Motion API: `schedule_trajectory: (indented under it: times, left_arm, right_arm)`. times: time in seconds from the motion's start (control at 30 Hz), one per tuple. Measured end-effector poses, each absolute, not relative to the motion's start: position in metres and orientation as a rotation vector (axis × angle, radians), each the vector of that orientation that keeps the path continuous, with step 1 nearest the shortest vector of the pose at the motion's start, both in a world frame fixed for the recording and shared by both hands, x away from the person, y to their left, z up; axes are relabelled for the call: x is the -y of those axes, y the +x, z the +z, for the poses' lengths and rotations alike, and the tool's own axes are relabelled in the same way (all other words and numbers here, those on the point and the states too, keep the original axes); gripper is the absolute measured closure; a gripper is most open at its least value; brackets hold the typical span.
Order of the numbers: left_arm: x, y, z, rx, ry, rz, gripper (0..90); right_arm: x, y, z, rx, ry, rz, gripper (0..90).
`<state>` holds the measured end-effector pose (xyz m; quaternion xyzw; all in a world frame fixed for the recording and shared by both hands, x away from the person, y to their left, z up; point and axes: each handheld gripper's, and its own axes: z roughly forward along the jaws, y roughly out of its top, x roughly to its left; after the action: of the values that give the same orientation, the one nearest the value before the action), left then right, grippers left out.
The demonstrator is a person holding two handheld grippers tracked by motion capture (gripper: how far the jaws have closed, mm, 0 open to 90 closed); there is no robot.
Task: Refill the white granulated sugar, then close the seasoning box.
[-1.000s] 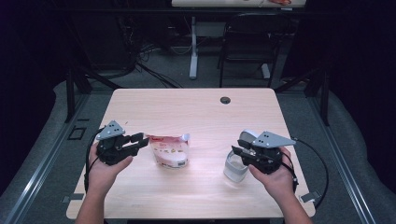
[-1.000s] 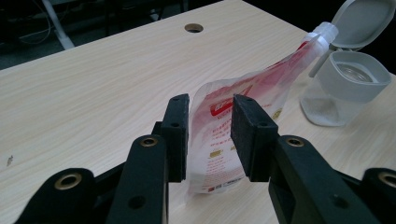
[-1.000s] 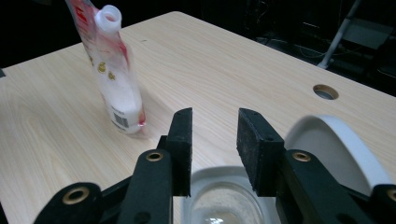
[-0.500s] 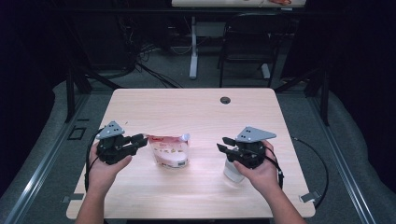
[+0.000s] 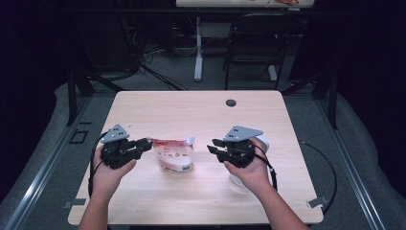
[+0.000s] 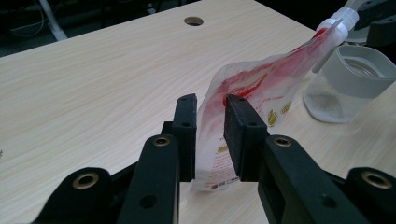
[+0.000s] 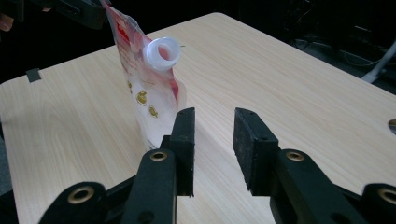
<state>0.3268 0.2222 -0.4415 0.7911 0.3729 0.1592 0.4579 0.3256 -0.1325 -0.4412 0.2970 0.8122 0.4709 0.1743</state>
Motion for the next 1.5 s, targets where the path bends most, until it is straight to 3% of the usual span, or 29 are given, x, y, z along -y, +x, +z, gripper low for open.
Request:
schedule_trajectory:
  times: [0.8, 1.3, 1.5]
  left_arm:
    - [-0.224, 0.325, -0.44, -0.897, 1.935, 0.378, 76.8]
    - [-0.223, 0.323, -0.439, -0.892, 1.946, 0.383, 89.7]
    - [-0.222, 0.322, -0.439, -0.89, 1.948, 0.395, 90.0]
  right_arm:
    - [0.092, 0.341, -0.45, -2.368, 0.782, 1.442, 69.5]
    - [0.088, 0.338, -0.447, -2.351, 0.79, 1.437, 71.5]
    - [0.088, 0.337, -0.447, -2.351, 0.791, 1.442, 71.6]
